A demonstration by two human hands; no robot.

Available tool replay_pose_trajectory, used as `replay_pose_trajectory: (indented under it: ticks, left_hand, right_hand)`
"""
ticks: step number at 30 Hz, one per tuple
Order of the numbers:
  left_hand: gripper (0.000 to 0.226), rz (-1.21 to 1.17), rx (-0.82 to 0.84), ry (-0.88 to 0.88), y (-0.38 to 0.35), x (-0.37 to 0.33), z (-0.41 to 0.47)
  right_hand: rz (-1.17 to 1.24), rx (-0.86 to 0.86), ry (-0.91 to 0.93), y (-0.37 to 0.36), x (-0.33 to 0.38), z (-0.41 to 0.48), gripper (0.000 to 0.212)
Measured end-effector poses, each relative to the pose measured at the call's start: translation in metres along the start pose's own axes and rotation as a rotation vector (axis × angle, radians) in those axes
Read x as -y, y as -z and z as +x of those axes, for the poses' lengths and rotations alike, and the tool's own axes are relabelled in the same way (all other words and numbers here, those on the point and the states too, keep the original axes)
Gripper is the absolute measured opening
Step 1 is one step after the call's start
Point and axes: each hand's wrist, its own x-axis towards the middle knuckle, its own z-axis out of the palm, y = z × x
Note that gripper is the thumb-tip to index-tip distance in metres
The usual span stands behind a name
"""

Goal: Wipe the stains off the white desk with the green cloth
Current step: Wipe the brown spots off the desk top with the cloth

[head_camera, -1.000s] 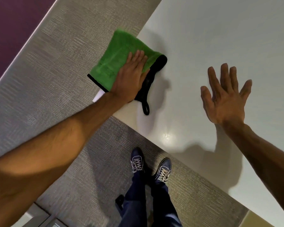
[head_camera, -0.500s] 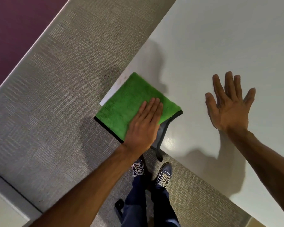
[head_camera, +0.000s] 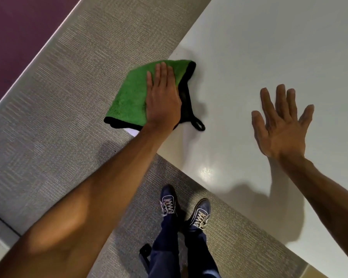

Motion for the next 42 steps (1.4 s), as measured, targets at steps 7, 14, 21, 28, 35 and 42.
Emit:
replay_pose_trajectory:
  ticks: [7,14,21,28,35,42]
  left_hand:
    - [0.044,-0.11,0.004,0.193,0.008,0.002,0.04]
    - [0.048,-0.124,-0.019,0.069,0.018,0.015,-0.01]
    - [0.061,-0.115,-0.059,-0.017,0.011,0.025,-0.072]
    - [0.061,-0.07,-0.057,0.03,0.001,0.035,-0.046]
    - [0.04,-0.238,-0.105,0.125,0.006,0.051,0.011]
    - [0.059,-0.259,-0.02,0.045,0.014,0.044,-0.032]
  right_hand:
    - [0.054,0.049,-0.031,0.005,0.0,-0.001,0.064]
    - [0.034,0.058,-0.031,0.0,-0.003,-0.002,0.062]
    - [0.015,0.068,-0.044,0.005,0.0,-0.002,0.062]
    - [-0.009,0.045,-0.02,0.001,-0.001,0.0,0.062]
    - [0.0,0.012,-0.007,-0.004,-0.007,0.001,0.06]
    - [-0.025,0.049,-0.037,-0.001,-0.004,-0.001,0.059]
